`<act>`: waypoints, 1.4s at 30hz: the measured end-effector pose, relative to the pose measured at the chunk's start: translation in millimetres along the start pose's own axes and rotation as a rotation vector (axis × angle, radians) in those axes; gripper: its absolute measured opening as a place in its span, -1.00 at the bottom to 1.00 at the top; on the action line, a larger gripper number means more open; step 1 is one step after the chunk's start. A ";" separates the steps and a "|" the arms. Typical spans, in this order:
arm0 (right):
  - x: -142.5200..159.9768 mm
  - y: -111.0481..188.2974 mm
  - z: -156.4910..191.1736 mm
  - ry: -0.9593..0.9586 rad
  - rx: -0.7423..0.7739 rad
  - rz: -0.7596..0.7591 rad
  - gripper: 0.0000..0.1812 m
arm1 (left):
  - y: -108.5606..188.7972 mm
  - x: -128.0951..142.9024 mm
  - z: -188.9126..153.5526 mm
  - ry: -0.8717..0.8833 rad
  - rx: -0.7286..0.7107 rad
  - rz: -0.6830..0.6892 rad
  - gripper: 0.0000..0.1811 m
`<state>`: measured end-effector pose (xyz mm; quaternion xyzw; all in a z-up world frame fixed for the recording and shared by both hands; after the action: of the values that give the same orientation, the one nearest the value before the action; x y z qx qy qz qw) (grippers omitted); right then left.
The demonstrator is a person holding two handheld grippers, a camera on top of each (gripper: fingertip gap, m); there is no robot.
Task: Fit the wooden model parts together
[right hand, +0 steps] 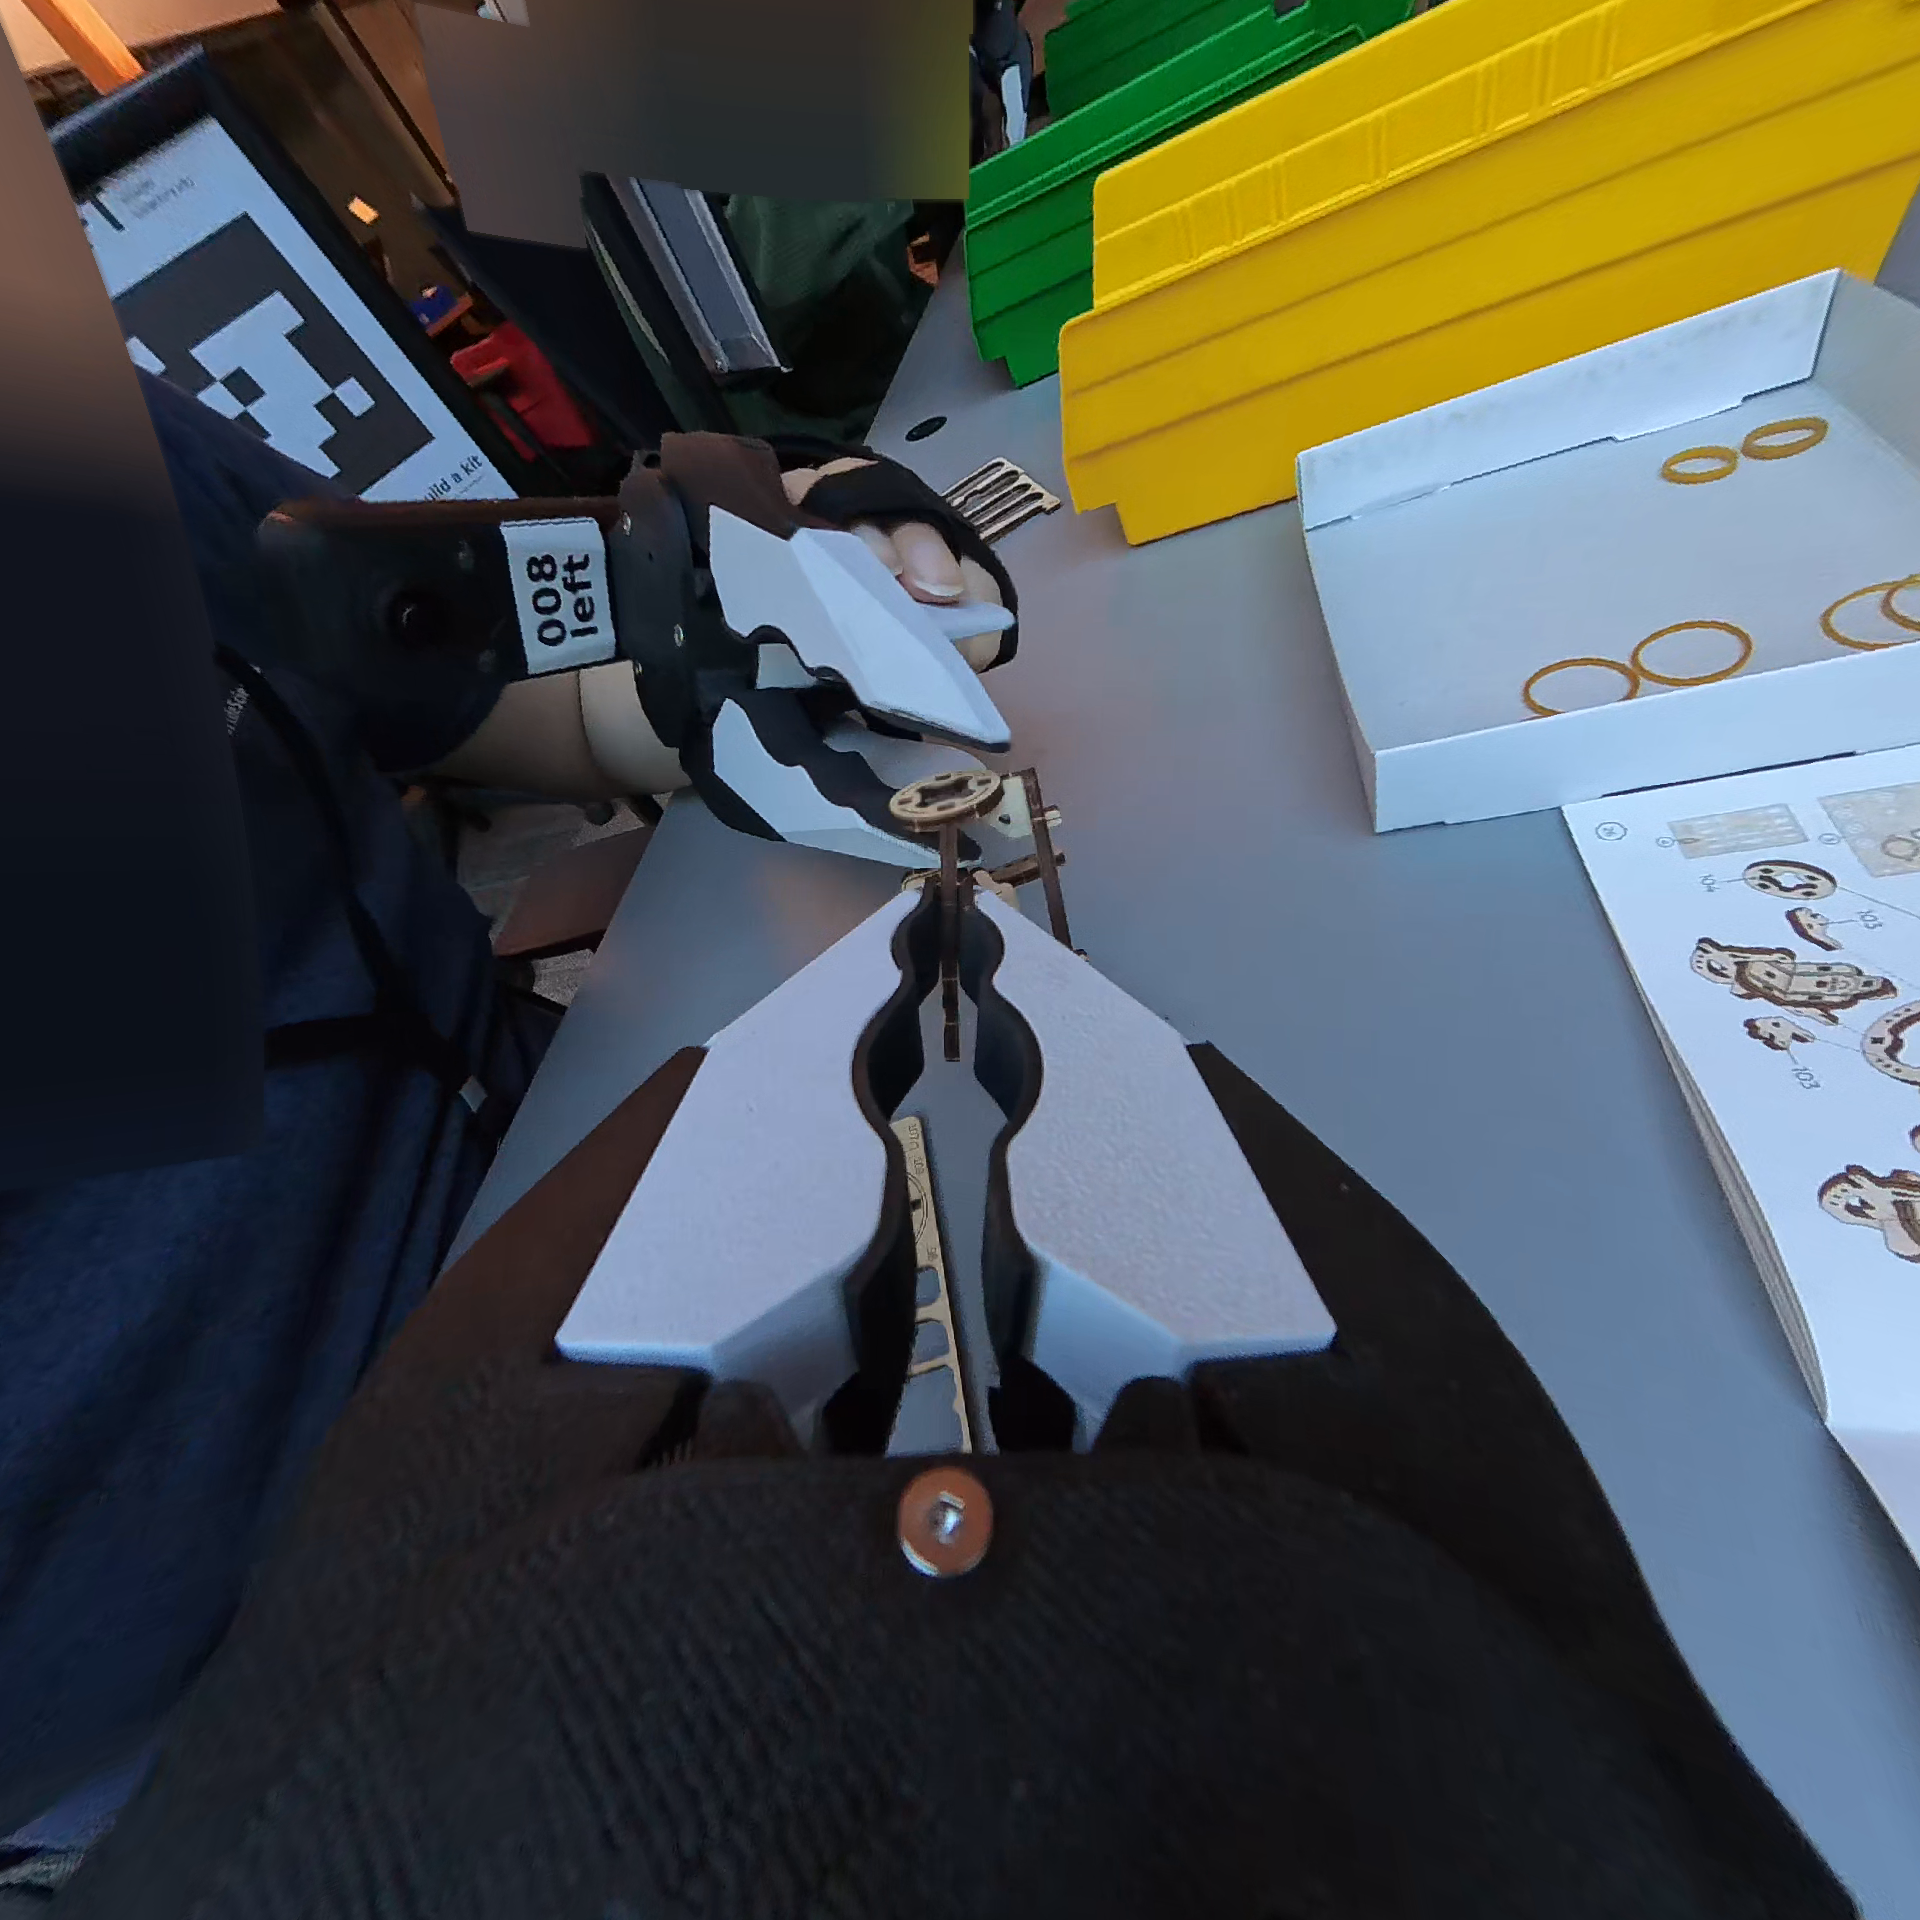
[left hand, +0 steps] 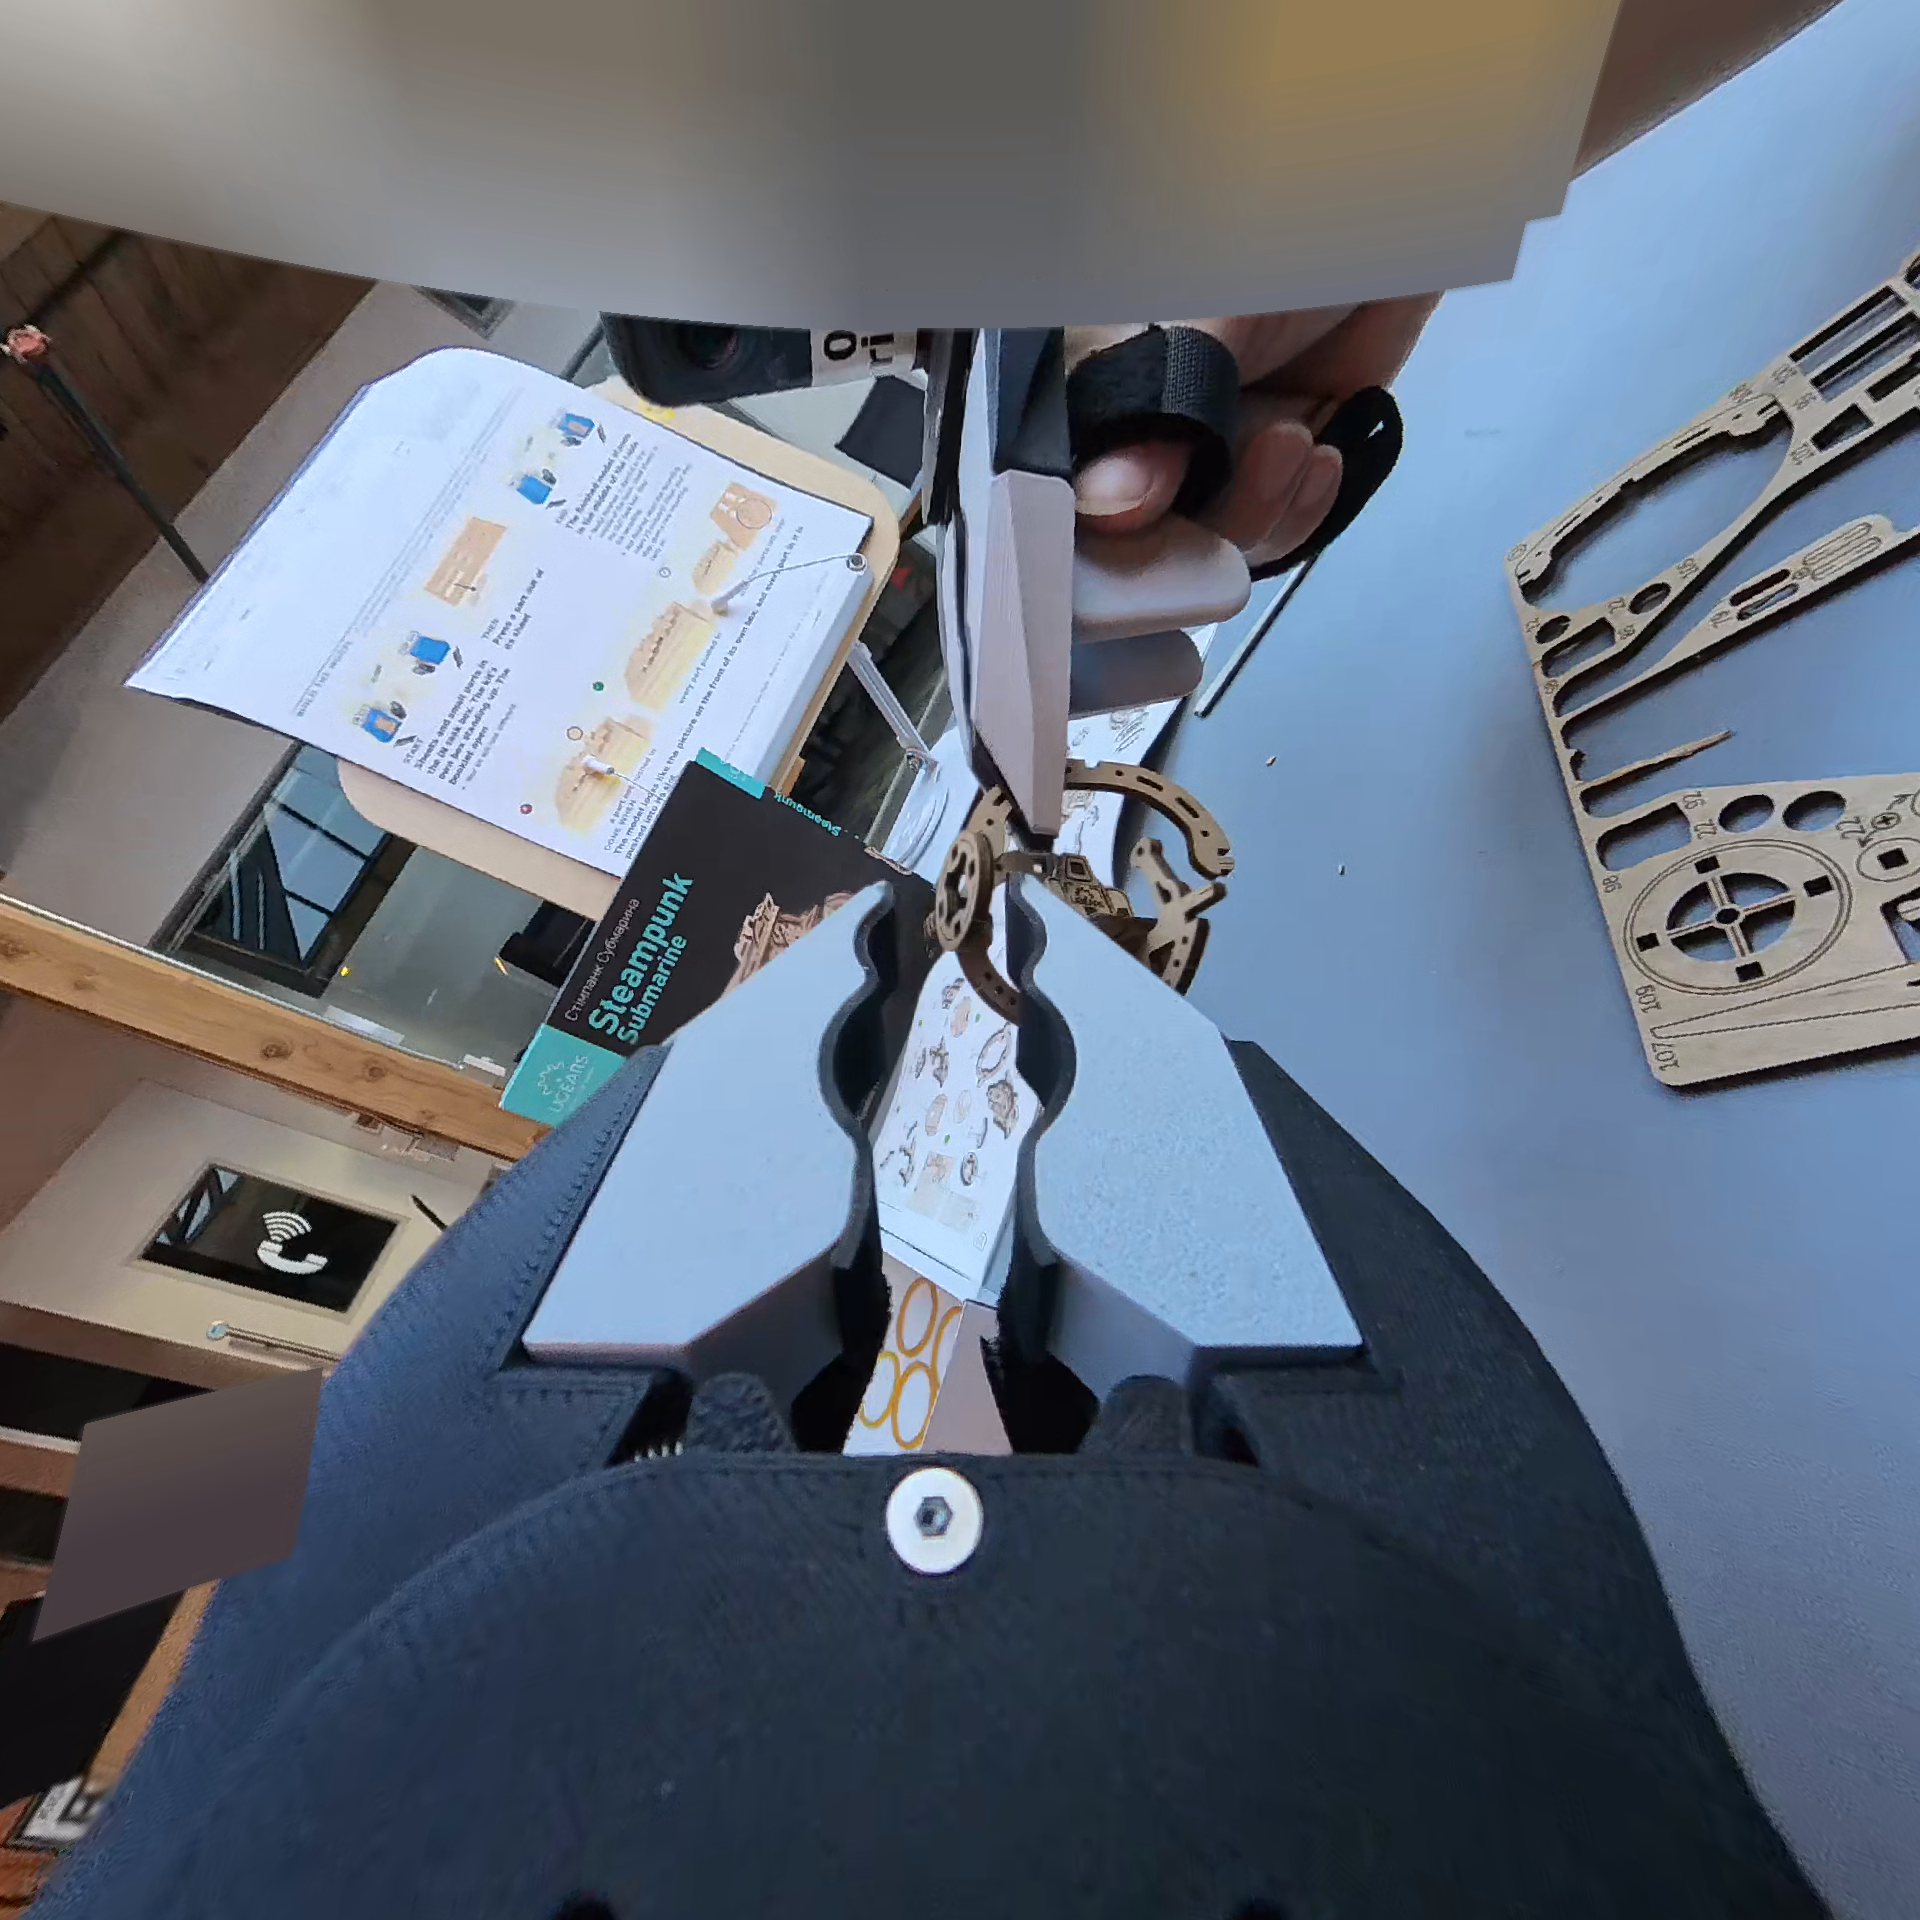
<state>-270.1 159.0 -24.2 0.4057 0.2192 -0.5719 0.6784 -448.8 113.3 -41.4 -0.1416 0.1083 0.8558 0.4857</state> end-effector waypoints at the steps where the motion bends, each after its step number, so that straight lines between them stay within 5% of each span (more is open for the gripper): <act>1: 0.1 -0.5 -0.1 -0.005 0.002 -0.002 -1.00 | 0.4 -0.5 -0.5 -0.007 0.003 -0.006 -0.81; 10: 1.3 -6.2 -3.4 -0.133 -0.054 0.038 -1.00 | 4.6 -1.8 -2.4 -0.029 0.057 -0.043 -0.88; 21: 1.1 -6.3 -15.9 -0.388 -0.169 -0.003 -0.99 | -0.9 8.1 8.6 0.304 0.127 -0.072 -0.89; 42: 0.2 -7.3 -12.4 -0.260 -0.127 -0.044 -1.00 | 0.1 11.0 9.1 0.313 0.109 -0.072 -0.91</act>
<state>-274.9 168.7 -33.7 0.2795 0.1739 -0.6194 0.7127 -455.5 125.1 -36.7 -0.2504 0.2236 0.7982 0.5001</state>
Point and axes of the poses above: each gripper's, where its closed fingertips meet, y back along the fingers, x out of its underside, z = x × y across the jaws, the point moved 10 cm from there along y, back along the fingers, and after that the axes turned 14 degrees about -y, right-handed, at the moved point
